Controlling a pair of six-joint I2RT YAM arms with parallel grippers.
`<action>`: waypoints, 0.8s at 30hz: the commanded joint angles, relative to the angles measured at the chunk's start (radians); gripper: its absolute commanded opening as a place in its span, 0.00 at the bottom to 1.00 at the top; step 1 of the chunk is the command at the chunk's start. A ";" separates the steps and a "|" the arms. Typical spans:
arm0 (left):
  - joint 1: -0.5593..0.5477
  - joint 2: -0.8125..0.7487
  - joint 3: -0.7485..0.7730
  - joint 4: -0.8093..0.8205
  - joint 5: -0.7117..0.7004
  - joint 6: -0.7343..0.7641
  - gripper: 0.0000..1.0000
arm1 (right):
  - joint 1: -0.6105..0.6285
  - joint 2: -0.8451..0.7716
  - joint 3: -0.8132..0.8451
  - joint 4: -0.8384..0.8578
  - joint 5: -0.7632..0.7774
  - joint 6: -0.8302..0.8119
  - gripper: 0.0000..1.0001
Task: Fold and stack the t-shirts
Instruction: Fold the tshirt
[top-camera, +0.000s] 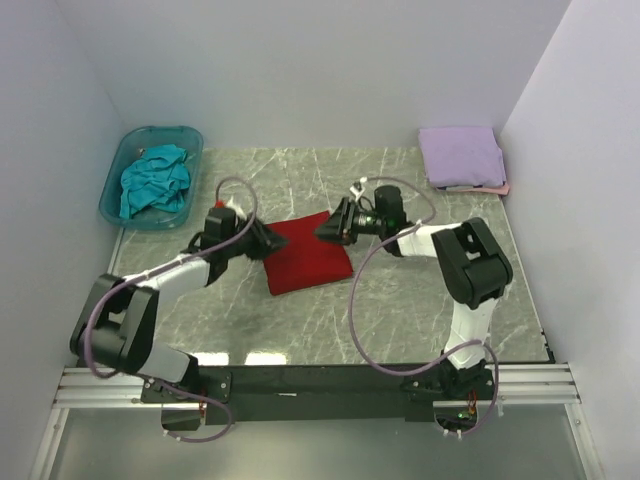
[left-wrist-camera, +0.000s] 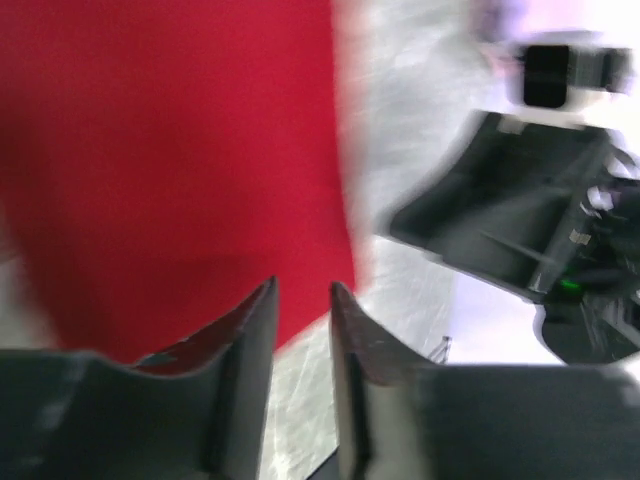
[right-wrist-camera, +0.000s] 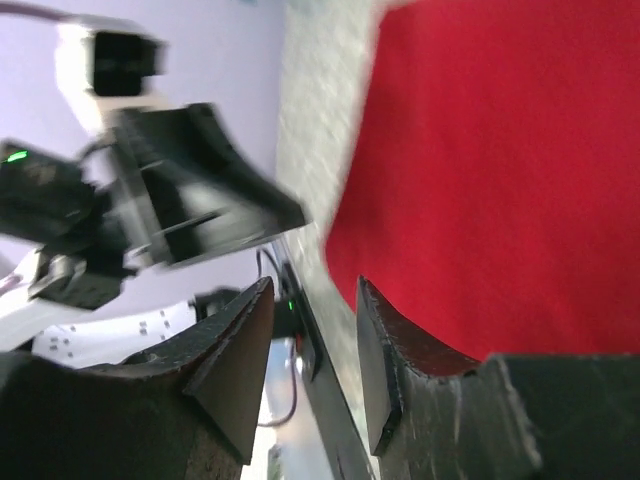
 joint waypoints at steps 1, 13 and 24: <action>0.046 0.053 -0.154 0.122 0.012 -0.112 0.31 | 0.008 0.074 -0.067 0.144 -0.044 0.070 0.45; 0.201 0.064 -0.241 0.090 0.036 -0.080 0.33 | -0.011 0.102 -0.067 0.000 -0.015 -0.055 0.45; 0.014 -0.231 -0.116 -0.238 -0.066 -0.017 0.45 | 0.153 -0.083 -0.053 0.008 -0.032 0.037 0.43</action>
